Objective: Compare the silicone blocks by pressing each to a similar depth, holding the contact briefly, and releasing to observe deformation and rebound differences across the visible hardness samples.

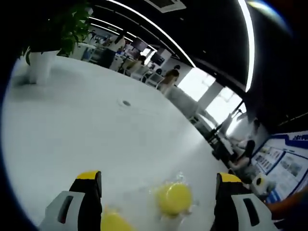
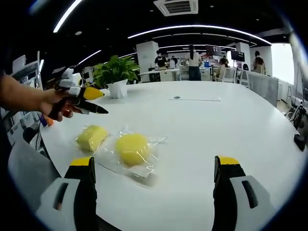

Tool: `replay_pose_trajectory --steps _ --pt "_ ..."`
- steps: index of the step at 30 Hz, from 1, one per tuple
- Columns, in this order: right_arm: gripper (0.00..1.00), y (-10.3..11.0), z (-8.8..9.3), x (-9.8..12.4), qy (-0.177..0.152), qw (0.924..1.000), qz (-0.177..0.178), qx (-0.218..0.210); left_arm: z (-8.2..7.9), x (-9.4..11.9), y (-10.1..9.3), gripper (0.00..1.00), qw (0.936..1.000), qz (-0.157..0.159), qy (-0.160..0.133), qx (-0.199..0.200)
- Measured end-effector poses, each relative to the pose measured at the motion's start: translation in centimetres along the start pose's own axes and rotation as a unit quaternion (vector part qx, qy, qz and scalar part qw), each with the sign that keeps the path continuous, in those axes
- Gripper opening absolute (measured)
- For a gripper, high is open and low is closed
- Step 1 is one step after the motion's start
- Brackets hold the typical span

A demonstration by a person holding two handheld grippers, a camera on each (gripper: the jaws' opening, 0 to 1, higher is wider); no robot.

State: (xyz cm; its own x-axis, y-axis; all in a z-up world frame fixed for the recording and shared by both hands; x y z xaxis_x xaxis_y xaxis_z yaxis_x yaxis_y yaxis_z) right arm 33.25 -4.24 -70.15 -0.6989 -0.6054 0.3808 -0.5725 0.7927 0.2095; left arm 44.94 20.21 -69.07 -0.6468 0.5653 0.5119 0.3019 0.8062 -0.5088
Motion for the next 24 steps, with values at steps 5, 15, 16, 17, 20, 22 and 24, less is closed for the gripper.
replay_pose_trajectory --steps 5,15,16,17,20,22,24 --pt "0.97 0.3 -0.2 0.0 -0.009 0.9999 -0.009 -0.002 0.7 -0.7 0.1 0.99 0.9998 0.007 0.017 0.012" --pt "0.97 0.6 0.0 -0.2 -0.001 0.9997 -0.021 -0.011 1.6 -1.8 -0.1 0.86 0.9992 0.016 0.035 0.008" --pt "0.97 0.6 0.0 -0.2 -0.001 0.9997 -0.021 -0.012 1.7 -2.0 -0.1 0.85 0.9991 0.018 0.038 0.010" --pt "0.97 0.5 0.0 -0.2 0.000 0.9997 -0.020 -0.012 1.8 -2.2 -0.2 0.85 0.9989 0.019 0.040 0.014" --pt "0.97 0.6 0.0 -0.2 -0.002 0.9997 -0.022 -0.013 2.5 -2.9 -0.3 0.85 0.9979 0.018 0.055 0.030" --pt "0.97 0.6 0.0 -0.2 -0.002 0.9997 -0.022 -0.014 2.9 -3.0 -0.5 0.82 0.9968 0.020 0.065 0.042" --pt "0.97 0.7 0.0 -0.3 0.000 0.9996 -0.024 -0.015 3.4 -3.5 -0.3 0.79 0.9956 0.014 0.076 0.053"
Point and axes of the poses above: the point that each gripper's makers call its tool centre point, and the gripper's own axes: x roughly backward along the fingers, y roughly to its left, z roughly out of its underside, the point moved 5 cm from there along x, roughly backward along the fingers, and after that the axes turned 11 degrees about -z, right-handed, at the moved point
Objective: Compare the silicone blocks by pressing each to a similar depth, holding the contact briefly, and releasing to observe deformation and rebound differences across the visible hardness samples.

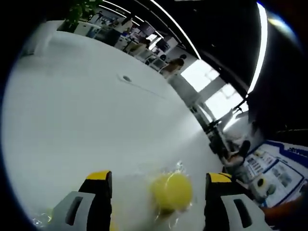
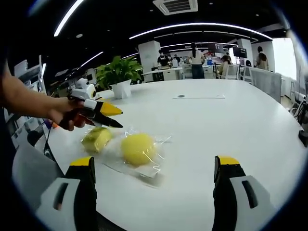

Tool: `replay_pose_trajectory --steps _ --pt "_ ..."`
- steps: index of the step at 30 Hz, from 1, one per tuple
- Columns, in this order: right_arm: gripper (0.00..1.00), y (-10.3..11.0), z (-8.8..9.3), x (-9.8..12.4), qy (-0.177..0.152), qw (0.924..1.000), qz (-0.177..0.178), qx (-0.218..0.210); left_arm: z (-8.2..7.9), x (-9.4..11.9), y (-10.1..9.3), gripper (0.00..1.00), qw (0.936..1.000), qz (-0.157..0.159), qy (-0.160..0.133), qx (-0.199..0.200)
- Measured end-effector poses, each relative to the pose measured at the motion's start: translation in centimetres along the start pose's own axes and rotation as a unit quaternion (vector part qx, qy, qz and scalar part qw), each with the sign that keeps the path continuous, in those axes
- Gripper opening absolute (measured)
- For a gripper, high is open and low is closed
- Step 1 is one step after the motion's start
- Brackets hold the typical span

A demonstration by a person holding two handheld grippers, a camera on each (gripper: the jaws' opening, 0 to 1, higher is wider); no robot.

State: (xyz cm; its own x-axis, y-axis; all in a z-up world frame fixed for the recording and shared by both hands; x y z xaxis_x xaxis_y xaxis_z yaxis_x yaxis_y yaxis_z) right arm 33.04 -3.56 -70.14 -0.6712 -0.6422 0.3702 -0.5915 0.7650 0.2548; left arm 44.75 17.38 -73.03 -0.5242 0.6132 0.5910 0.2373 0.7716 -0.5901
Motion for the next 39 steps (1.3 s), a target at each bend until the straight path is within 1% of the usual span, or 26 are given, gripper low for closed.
replay_pose_trajectory --steps 2,4,5,7,8,10,12,15,18,21,23,26,28,30,33,35,37,38,39 --pt "0.97 0.0 0.0 -0.1 0.000 1.0000 -0.002 0.002 0.2 -0.4 0.2 0.78 0.9999 -0.006 0.004 0.012" --pt "0.97 0.1 0.0 -0.1 0.003 1.0000 -0.003 0.002 0.0 -0.6 0.3 0.73 0.9997 -0.009 0.001 0.023" --pt "0.97 0.0 0.0 -0.1 0.000 1.0000 -0.002 -0.001 0.1 -0.6 -0.1 0.70 0.9986 0.004 0.011 0.053" --pt "0.97 -0.1 0.0 0.0 -0.001 1.0000 0.000 -0.006 0.1 -0.8 -0.1 0.70 0.9981 0.006 0.009 0.061" --pt "0.97 -0.1 0.0 0.0 -0.001 1.0000 0.001 -0.007 0.1 -0.9 -0.1 0.69 0.9985 0.002 0.006 0.054" --pt "0.97 -0.1 0.1 -0.1 0.000 1.0000 -0.001 -0.008 0.1 -1.3 0.0 0.64 0.9981 -0.001 0.009 0.061" --pt "0.97 0.0 0.0 -0.1 0.001 1.0000 -0.002 -0.005 0.2 -1.6 -0.2 0.61 0.9957 0.005 0.021 0.090" --pt "0.96 0.0 -0.1 -0.1 0.000 1.0000 -0.002 -0.003 0.3 -2.1 -0.1 0.56 0.9941 0.001 0.025 0.105" --pt "0.96 0.0 -0.1 -0.1 -0.001 1.0000 0.000 -0.005 0.6 -2.4 -0.2 0.50 0.9913 0.003 0.040 0.125" --pt "0.96 -0.1 -0.1 0.0 -0.004 1.0000 0.000 -0.006 1.0 -2.6 -0.2 0.41 0.9913 0.003 0.049 0.122" --pt "0.96 -0.1 0.0 -0.1 -0.002 1.0000 0.000 -0.007 1.1 -2.5 0.0 0.33 0.9912 -0.006 0.053 0.121" --pt "0.96 0.0 0.0 -0.1 -0.001 1.0000 -0.002 -0.006 1.2 -2.7 0.3 0.25 0.9894 -0.011 0.055 0.134" --pt "0.96 0.2 -0.1 -0.2 0.003 1.0000 -0.004 0.003 1.3 -2.8 0.4 0.19 0.9902 -0.014 0.057 0.127" --pt "0.96 0.4 -0.2 -0.3 0.003 0.9999 -0.007 0.010 1.5 -2.9 0.6 0.13 0.9901 -0.025 0.061 0.124" --pt "0.96 0.5 -0.1 -0.4 0.008 0.9998 -0.011 0.016 1.6 -3.1 0.7 0.11 0.9881 -0.028 0.062 0.138" --pt "0.96 0.5 -0.1 -0.4 0.010 0.9997 -0.012 0.017 1.7 -3.0 0.4 0.13 0.9882 -0.024 0.066 0.136" --pt "0.96 0.5 -0.1 -0.4 0.009 0.9998 -0.011 0.016 2.1 -3.3 0.2 0.13 0.9885 -0.020 0.076 0.129" --pt "0.96 0.5 -0.1 -0.4 0.009 0.9998 -0.011 0.015 2.6 -3.4 0.5 0.12 0.9866 -0.024 0.090 0.134" --pt "0.96 0.4 -0.1 -0.4 0.008 0.9998 -0.010 0.015 2.4 -3.5 0.6 0.12 0.9867 -0.020 0.080 0.140"
Point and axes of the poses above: the point that each gripper's makers call its tool centre point, and the gripper's own axes: x roughly backward along the fingers, y roughly to its left, z roughly out of its underside, the point moved 5 cm from there along x, roughly backward along the fingers, and after that the axes turned 11 degrees about -z, right-handed, at the moved point
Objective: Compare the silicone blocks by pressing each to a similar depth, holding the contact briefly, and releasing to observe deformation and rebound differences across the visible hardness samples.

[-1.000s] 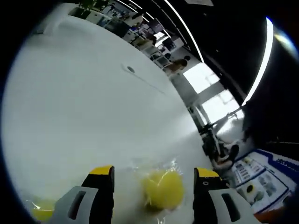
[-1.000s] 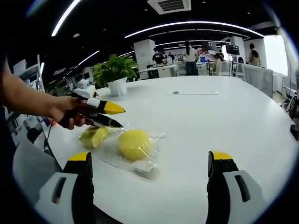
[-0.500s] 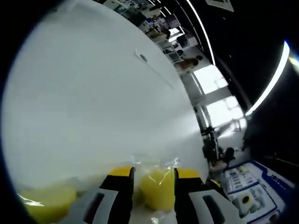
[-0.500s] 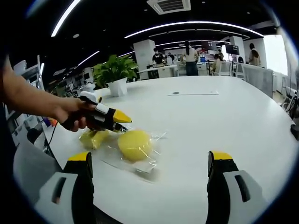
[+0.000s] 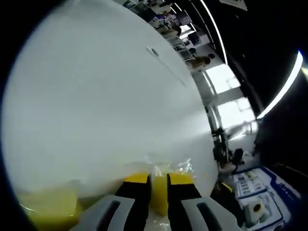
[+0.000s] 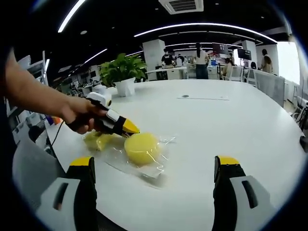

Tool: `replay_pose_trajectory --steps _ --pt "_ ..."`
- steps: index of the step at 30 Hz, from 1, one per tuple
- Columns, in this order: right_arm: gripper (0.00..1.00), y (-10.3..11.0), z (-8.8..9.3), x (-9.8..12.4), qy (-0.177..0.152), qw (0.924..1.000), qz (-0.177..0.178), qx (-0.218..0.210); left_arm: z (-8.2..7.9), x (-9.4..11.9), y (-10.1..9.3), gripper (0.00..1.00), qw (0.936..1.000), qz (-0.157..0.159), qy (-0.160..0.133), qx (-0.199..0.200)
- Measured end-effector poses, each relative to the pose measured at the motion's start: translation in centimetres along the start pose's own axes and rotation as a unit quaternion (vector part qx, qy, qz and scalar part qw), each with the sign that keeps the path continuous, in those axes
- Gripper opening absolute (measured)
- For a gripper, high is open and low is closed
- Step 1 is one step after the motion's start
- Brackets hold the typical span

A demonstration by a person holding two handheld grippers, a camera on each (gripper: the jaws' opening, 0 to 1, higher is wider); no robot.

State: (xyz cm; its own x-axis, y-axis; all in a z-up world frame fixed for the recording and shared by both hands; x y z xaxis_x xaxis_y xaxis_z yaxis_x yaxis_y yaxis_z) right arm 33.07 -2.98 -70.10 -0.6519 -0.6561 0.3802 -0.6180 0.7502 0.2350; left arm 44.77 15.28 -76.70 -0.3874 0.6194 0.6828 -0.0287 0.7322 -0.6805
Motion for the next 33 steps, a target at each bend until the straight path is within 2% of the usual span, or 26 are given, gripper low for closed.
replay_pose_trajectory --steps 2,5,7,11,14,26,31,33 --pt "0.96 0.0 0.0 0.0 0.000 1.0000 0.000 0.000 0.2 0.0 0.0 0.11 0.9999 0.007 0.004 0.012" --pt "0.96 -0.1 0.0 0.0 0.000 1.0000 0.002 -0.002 0.0 0.0 0.0 0.02 1.0000 0.006 -0.002 0.003" --pt "0.96 -0.1 0.0 0.1 -0.001 1.0000 0.003 -0.002 -0.1 0.1 -0.1 0.00 1.0000 0.002 -0.004 -0.002" --pt "0.96 -0.1 0.1 0.0 0.003 1.0000 0.003 -0.003 -0.1 0.0 0.0 0.00 0.9999 0.001 -0.002 0.010" --pt "0.96 -0.1 0.0 0.0 0.003 1.0000 0.004 -0.002 0.0 0.2 -0.2 0.00 1.0000 0.001 -0.006 -0.003" --pt "0.96 -0.1 0.1 0.0 0.006 1.0000 0.005 0.002 0.1 0.7 -0.4 0.00 0.9999 0.009 -0.004 0.005" --pt "0.96 0.0 0.0 0.0 0.006 1.0000 0.005 0.002 0.0 0.9 -0.8 0.00 0.9997 0.019 -0.011 -0.006" --pt "0.96 0.0 0.1 0.0 0.008 1.0000 0.004 0.003 0.0 0.9 -1.0 0.00 0.9996 0.025 -0.010 0.002"
Point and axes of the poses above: the point that each gripper's makers call its tool centre point, and the gripper's own axes: x roughly backward along the fingers, y roughly to its left, z roughly out of its underside, the point moved 5 cm from there along x, roughly backward along the fingers, and after that the axes turned 11 degrees about -z, right-handed, at the moved point
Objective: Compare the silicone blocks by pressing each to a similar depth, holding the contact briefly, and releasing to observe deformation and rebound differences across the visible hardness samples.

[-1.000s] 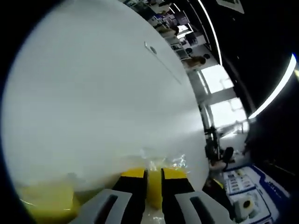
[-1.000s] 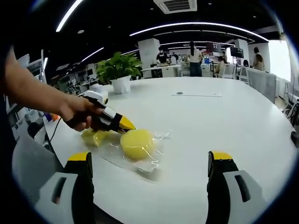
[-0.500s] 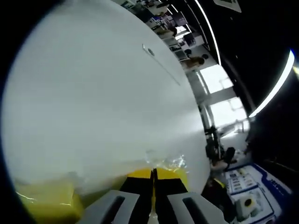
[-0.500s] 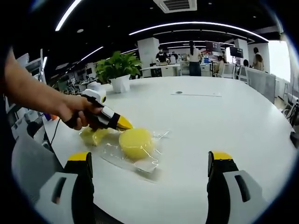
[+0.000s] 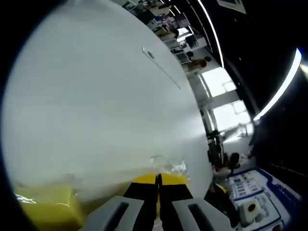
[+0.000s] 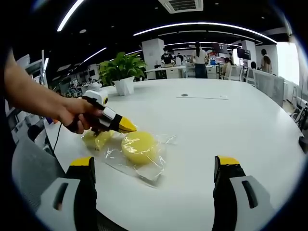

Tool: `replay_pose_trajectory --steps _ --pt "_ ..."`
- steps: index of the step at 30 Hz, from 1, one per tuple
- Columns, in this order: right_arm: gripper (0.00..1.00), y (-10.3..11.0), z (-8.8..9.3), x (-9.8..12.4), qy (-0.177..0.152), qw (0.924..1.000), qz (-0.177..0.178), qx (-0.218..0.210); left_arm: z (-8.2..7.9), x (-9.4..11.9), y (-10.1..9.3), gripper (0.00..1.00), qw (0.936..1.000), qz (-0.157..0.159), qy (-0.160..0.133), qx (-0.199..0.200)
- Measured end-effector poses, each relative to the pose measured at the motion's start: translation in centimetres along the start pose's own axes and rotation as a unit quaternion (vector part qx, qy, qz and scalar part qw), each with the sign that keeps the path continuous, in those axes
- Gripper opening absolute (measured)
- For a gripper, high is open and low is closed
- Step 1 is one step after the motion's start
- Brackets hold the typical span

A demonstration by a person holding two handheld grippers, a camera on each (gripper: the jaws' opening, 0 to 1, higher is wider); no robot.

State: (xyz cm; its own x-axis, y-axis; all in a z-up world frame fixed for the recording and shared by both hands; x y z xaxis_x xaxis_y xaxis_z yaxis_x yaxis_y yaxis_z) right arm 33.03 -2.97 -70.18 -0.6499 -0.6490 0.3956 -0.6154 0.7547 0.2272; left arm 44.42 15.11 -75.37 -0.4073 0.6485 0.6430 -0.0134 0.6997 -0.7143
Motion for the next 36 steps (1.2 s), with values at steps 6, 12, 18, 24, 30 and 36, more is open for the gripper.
replay_pose_trajectory --steps 6,12,18,24,30,36 --pt "0.96 0.0 0.1 -0.1 0.003 1.0000 -0.002 0.002 -0.1 0.1 -0.3 0.00 0.9999 0.007 -0.001 0.007" --pt "0.96 0.1 0.0 -0.1 0.003 1.0000 -0.005 0.002 -0.2 0.1 -0.6 0.00 0.9998 0.016 -0.007 0.009" --pt "0.96 0.2 0.0 -0.1 0.002 1.0000 -0.005 0.002 -0.2 0.5 -1.2 0.00 0.9994 0.032 -0.010 -0.005" --pt "0.96 0.2 -0.2 0.0 -0.005 1.0000 -0.007 0.001 -0.2 1.1 -1.6 0.00 0.9986 0.048 -0.016 -0.015" --pt "0.96 0.3 -0.2 -0.1 -0.003 0.9999 -0.011 0.002 -0.4 1.8 -2.1 0.00 0.9981 0.049 -0.033 -0.018" --pt "0.96 0.4 -0.2 -0.1 -0.002 0.9999 -0.011 0.003 -0.3 2.2 -2.9 0.00 0.9973 0.059 -0.039 -0.021"
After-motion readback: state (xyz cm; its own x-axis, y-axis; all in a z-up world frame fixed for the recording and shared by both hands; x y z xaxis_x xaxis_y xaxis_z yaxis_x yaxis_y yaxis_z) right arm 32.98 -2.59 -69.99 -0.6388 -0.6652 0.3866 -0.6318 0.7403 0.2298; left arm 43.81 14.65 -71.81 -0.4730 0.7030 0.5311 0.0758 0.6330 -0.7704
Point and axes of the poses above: the point that each gripper's makers call its tool centre point, and the gripper's own axes: x roughly backward along the fingers, y roughly to its left, z roughly out of its underside, the point moved 5 cm from there along x, roughly backward along the fingers, and after that the axes turned 11 degrees about -z, right-handed, at the moved point
